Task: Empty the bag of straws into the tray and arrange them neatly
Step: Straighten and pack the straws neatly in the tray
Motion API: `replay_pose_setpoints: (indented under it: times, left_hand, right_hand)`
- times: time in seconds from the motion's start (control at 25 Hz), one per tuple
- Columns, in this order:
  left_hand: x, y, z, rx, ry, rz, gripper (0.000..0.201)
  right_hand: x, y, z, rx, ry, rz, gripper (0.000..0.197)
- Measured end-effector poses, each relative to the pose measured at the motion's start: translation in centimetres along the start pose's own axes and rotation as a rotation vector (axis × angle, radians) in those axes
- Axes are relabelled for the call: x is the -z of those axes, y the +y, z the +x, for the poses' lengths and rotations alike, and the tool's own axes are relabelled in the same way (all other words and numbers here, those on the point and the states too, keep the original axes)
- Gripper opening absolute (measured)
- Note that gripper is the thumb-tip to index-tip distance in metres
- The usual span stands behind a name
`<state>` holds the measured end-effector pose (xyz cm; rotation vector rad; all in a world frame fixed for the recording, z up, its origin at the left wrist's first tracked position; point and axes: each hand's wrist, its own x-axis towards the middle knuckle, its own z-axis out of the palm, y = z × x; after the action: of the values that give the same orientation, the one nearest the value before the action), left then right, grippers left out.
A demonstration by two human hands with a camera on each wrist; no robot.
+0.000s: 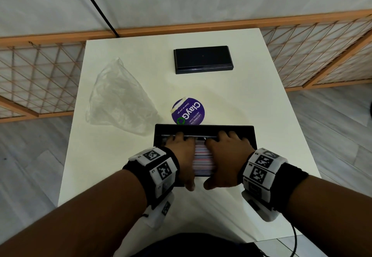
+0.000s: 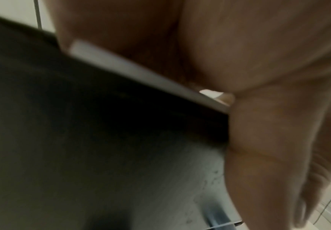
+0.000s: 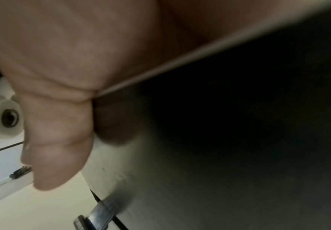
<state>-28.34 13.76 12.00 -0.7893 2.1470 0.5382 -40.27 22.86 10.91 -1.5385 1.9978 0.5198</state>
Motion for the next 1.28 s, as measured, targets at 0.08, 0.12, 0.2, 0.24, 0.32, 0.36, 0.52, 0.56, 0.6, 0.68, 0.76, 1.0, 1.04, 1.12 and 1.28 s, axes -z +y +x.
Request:
replay_pose_setpoints:
  times: [0.08,0.12,0.2,0.24,0.32,0.36,0.52,0.56,0.6,0.68,0.76,1.0,1.04,1.12,1.28]
  left_hand:
    - [-0.3,0.0,-0.2,-0.001,0.029,0.037,0.105]
    - [-0.5,0.0,-0.3,-0.005,0.077,0.073,0.101]
    - [-1.1,0.0,-0.4,-0.031,0.177,0.124,0.092]
    - [-1.3,0.1,-0.3,-0.043,0.193,0.123,0.091]
    - [-1.6,0.1,0.0,-0.037,0.156,0.087,0.096]
    - [-1.7,0.2,0.3,-0.028,0.140,0.078,0.098]
    - [-1.9,0.2,0.9,-0.023,0.161,0.075,0.079]
    - [-1.9,0.2,0.9,-0.026,0.160,0.071,0.077]
    - [-2.0,0.2,0.9,-0.030,0.158,0.070,0.078]
    - [-2.1,0.0,1.0,-0.034,0.157,0.070,0.080]
    - [-2.1,-0.1,1.0,-0.038,0.153,0.059,0.077]
    - [-1.9,0.0,-0.1,-0.045,0.199,0.086,0.070]
    - [-2.0,0.1,-0.2,-0.054,0.211,0.097,0.070]
    - [-2.2,-0.1,-0.1,-0.065,0.194,0.062,0.070]
    - [-2.4,-0.7,0.5,-0.050,0.145,-0.044,0.080]
  right_hand:
    - [0.0,0.0,-0.2,-0.017,0.027,-0.030,0.100]
    - [0.0,0.1,-0.3,-0.027,0.041,-0.046,0.101]
    - [-0.1,0.3,-0.5,-0.022,0.053,-0.057,0.103]
    - [-0.1,0.4,-0.4,-0.009,0.042,-0.026,0.104]
    - [-0.1,0.3,-0.3,0.010,-0.011,0.076,0.103]
    - [-0.2,0.2,-0.1,0.021,-0.020,0.103,0.099]
    - [-0.2,0.4,0.2,0.059,-0.029,0.097,0.079]
    - [-0.2,0.5,0.2,0.064,-0.033,0.099,0.077]
    - [-0.3,0.5,0.2,0.068,-0.034,0.100,0.075]
    - [-0.3,0.4,0.2,0.071,-0.031,0.097,0.074]
    - [-0.4,0.5,0.3,0.071,-0.033,0.088,0.076]
    - [-0.1,0.2,0.0,0.058,0.004,-0.005,0.074]
    - [-0.1,0.2,0.0,0.063,0.008,-0.009,0.072]
    - [-0.1,0.2,-0.1,0.062,-0.018,0.034,0.065]
    - [-0.4,0.2,0.3,0.058,-0.040,0.096,0.065]
